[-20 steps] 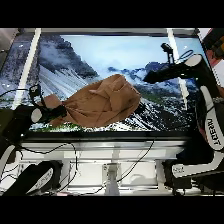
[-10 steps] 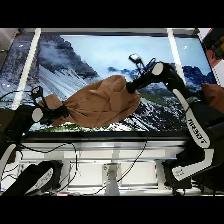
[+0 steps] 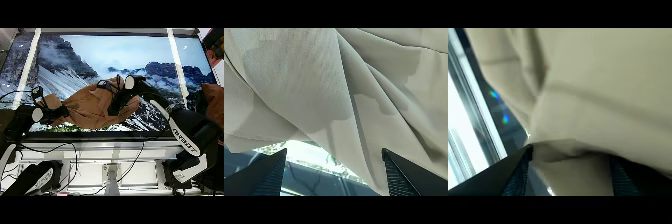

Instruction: Fold the clothes and pants, and hang the long-sleeved shirts on hangers.

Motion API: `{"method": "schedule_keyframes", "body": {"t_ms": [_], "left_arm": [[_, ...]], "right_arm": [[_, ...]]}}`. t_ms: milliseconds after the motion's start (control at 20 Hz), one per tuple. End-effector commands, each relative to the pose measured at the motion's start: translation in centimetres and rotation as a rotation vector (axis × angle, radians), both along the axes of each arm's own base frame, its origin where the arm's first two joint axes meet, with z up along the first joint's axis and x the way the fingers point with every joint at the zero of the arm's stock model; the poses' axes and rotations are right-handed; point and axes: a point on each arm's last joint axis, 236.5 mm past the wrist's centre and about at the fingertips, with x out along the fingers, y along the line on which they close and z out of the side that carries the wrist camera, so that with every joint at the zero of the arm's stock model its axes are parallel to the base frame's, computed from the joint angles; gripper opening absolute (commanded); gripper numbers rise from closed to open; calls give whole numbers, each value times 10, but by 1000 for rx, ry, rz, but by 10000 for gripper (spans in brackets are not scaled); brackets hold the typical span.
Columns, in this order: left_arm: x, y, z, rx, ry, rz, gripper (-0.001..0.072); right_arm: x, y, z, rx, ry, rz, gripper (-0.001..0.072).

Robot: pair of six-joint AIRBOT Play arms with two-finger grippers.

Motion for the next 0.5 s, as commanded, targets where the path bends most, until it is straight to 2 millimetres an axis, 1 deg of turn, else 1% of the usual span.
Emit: {"method": "schedule_keyframes", "body": {"t_ms": [0,100,200,300,450], "left_arm": [[0,1,0,2,0,1,706],[0,2,0,9,-1,-1,706],[1,3,0,13,-2,-2,706],[1,7,0,34,-5,-8,706],[1,9,0,41,-6,-10,706]], "right_arm": [[7,-7,-1,-49,-53,0,558],[32,-19,7,-28,-89,-95,558],[51,-38,19,-13,-105,-161,558],[71,-59,41,11,-133,-242,555],[102,-94,83,74,-224,-364,548]]}}
